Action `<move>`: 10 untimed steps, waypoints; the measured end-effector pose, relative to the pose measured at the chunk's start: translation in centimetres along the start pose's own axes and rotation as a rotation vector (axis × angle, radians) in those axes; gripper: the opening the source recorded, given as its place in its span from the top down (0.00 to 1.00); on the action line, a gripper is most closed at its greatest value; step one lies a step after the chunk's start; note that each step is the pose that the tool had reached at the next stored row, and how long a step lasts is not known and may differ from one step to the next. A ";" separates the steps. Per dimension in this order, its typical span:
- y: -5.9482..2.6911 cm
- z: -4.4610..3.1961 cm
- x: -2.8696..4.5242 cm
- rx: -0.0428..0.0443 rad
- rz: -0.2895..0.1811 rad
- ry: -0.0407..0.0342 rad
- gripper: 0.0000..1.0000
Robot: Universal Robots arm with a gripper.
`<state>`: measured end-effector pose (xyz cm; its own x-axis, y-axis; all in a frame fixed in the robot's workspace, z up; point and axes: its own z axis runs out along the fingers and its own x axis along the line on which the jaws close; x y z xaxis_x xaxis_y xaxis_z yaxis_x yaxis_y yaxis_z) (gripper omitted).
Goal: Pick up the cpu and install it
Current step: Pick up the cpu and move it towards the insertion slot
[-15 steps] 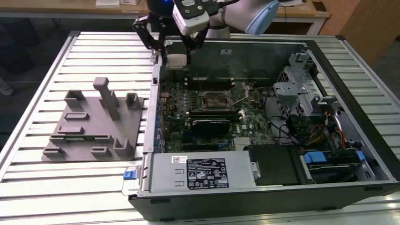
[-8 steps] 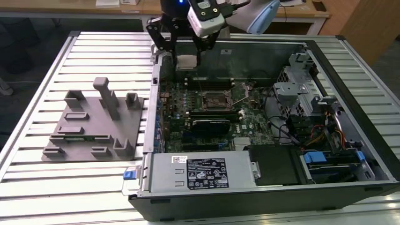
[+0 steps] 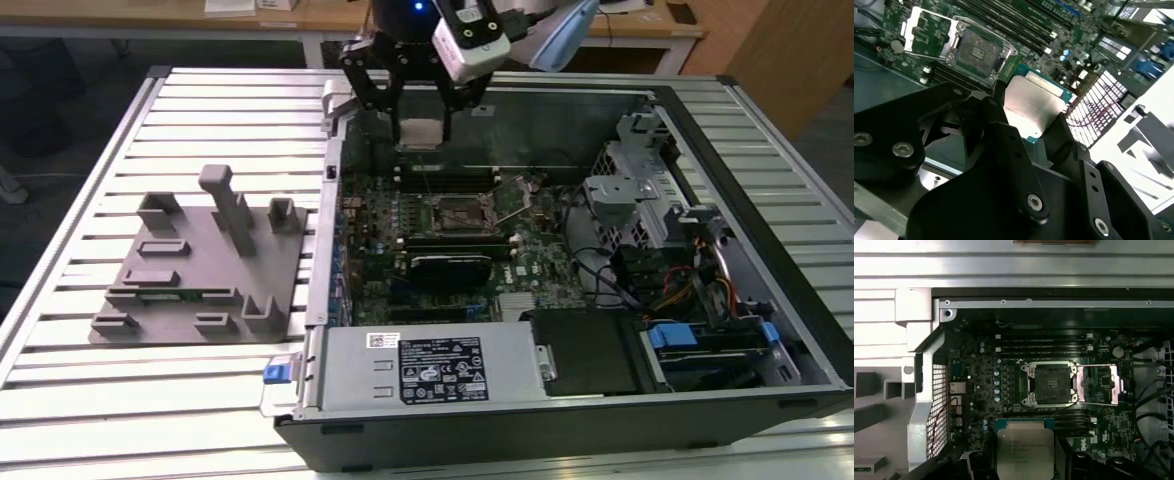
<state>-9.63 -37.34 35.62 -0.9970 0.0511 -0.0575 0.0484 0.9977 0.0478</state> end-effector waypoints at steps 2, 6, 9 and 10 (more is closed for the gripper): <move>0.03 0.09 -0.52 0.0001 0.000 0.0003 0.45; 0.08 0.29 -1.44 0.0001 0.000 0.0010 0.45; 0.11 0.47 -2.07 0.0001 0.000 0.0014 0.45; 0.12 0.53 -2.27 0.0001 0.000 0.0016 0.45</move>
<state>-7.34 -37.32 35.22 -0.9971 0.0510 -0.0560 0.0484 0.9977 0.0477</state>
